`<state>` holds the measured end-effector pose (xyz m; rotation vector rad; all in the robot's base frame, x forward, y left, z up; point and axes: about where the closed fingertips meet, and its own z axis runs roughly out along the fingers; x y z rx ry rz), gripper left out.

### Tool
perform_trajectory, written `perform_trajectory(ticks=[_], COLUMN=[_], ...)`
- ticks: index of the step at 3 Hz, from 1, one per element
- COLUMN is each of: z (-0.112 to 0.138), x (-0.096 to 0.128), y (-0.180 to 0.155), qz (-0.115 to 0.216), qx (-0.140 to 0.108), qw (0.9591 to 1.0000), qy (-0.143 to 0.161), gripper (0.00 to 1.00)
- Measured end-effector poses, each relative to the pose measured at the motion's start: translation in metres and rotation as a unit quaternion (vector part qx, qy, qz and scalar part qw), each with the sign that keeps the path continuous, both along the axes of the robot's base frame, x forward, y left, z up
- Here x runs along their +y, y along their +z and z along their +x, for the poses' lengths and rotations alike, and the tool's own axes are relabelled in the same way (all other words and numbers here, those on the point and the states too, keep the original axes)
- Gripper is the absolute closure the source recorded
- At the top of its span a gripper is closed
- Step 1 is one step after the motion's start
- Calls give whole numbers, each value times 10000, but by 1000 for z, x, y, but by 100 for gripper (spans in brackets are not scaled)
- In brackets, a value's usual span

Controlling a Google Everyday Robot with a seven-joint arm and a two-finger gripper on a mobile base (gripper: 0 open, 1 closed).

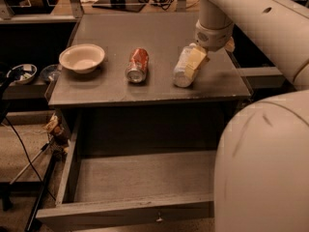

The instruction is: Place blue plastic bottle into top drawer

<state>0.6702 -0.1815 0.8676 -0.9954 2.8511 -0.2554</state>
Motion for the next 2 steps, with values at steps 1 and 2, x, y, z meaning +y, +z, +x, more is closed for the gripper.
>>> perform_trajectory(ticks=[1, 2], z=[-43, -37], x=[-32, -28], y=[1, 1], qz=[-230, -278], qx=[98, 0], qw=[9991, 9990], qy=[-331, -337], gripper=[0, 0])
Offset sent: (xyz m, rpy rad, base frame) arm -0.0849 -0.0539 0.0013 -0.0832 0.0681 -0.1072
